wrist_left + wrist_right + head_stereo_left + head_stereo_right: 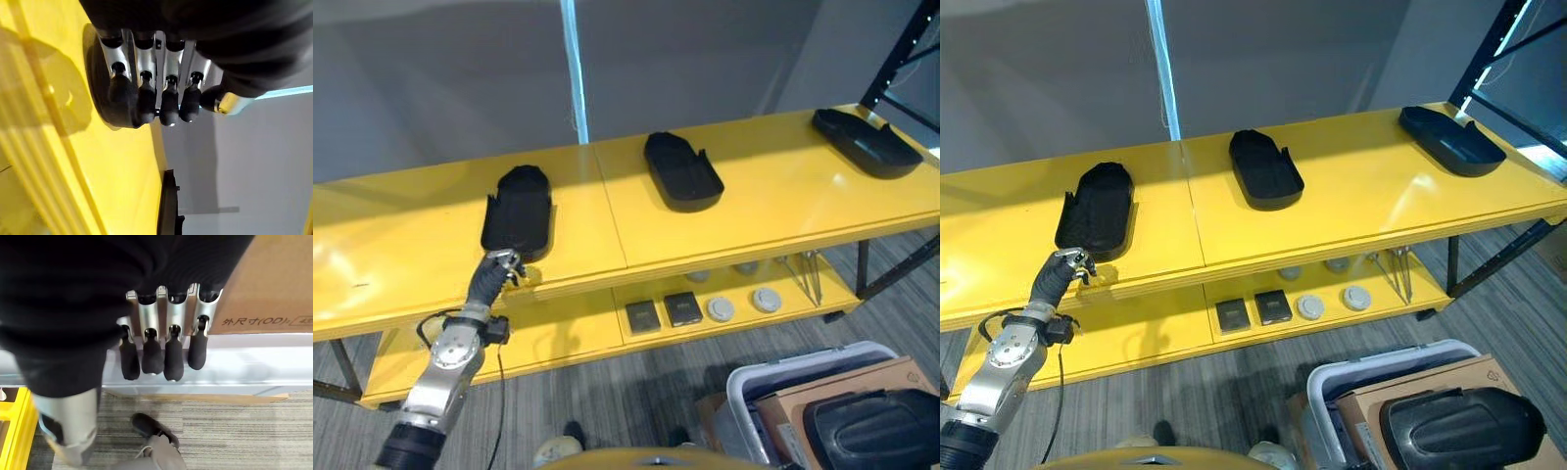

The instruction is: Move parts from the plastic box to the shelf.

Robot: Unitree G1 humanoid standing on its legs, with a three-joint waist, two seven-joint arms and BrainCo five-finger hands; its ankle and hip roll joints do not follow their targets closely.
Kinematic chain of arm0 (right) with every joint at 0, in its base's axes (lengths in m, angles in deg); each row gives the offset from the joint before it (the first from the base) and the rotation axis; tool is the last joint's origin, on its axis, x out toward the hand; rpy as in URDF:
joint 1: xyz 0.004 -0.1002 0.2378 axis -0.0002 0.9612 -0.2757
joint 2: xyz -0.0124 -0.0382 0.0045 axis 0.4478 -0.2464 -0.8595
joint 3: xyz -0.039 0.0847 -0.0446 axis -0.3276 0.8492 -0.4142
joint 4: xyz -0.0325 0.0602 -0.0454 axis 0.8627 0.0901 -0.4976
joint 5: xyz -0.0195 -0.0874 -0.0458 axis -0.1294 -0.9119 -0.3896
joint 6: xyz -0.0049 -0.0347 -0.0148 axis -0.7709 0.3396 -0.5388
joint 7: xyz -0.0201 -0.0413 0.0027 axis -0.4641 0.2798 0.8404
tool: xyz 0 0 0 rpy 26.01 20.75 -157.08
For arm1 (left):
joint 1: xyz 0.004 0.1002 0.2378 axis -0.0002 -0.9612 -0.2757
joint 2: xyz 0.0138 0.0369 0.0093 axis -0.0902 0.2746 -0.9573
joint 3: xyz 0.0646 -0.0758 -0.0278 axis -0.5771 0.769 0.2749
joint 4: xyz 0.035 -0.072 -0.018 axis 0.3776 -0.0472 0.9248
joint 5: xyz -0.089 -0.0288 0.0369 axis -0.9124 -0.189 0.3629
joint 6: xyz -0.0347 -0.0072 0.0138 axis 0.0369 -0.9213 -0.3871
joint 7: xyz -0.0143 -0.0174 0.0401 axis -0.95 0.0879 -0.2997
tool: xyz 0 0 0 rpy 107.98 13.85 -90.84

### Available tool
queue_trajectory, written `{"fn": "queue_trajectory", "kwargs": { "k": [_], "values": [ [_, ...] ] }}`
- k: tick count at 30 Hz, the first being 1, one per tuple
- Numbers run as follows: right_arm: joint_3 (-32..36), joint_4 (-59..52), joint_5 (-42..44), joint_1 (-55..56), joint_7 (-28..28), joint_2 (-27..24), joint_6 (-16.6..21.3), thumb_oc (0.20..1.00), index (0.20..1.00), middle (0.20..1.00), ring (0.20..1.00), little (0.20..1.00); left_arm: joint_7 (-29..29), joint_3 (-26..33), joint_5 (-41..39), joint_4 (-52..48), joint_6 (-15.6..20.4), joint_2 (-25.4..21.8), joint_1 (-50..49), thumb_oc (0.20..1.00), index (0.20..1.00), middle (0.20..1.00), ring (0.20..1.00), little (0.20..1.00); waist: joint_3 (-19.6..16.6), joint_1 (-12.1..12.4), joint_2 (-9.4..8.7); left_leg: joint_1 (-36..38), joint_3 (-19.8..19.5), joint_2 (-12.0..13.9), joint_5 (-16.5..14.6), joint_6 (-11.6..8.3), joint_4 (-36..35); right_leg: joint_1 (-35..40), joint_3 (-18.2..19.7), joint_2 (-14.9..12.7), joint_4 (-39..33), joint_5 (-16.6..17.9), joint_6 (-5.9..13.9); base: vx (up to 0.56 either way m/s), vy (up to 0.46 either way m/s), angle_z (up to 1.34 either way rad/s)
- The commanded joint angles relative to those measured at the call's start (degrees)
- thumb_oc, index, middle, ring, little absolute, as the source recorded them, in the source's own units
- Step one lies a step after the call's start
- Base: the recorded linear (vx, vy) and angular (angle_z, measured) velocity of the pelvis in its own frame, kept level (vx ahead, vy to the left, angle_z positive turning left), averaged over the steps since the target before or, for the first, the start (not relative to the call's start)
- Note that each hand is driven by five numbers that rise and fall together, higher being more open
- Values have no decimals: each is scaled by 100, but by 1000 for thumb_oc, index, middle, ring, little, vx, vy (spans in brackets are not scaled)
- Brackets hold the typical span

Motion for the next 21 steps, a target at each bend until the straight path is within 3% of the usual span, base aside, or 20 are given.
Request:
{"fn": "queue_trajectory", "kwargs": {
  "k": [1,7,21],
  "values": [
    [-319,50,-35,-67,111,310,49,1000,1000,1000,1000,1000,310,43,133,34,347,-125,587,200,200,200,200,200,196,-90,-175,-219,-192,270,-353,-142,517,39,101,-481,242,-67,519,-7,-10,-13],
    [-312,37,-87,-59,155,280,68,1000,1000,1000,1000,1000,581,-8,192,309,185,-57,780,200,200,200,200,200,185,-186,-184,-222,-124,290,-367,-145,537,-7,174,-469,241,-63,524,-17,-13,-8],
    [-320,-158,-242,5,280,165,-24,1000,1000,1000,1000,1000,1105,94,451,1272,329,15,1060,200,200,200,200,200,211,-375,-184,-232,10,355,-372,-160,613,-82,278,-464,290,-89,515,-2,-1,-5]
  ]
}}
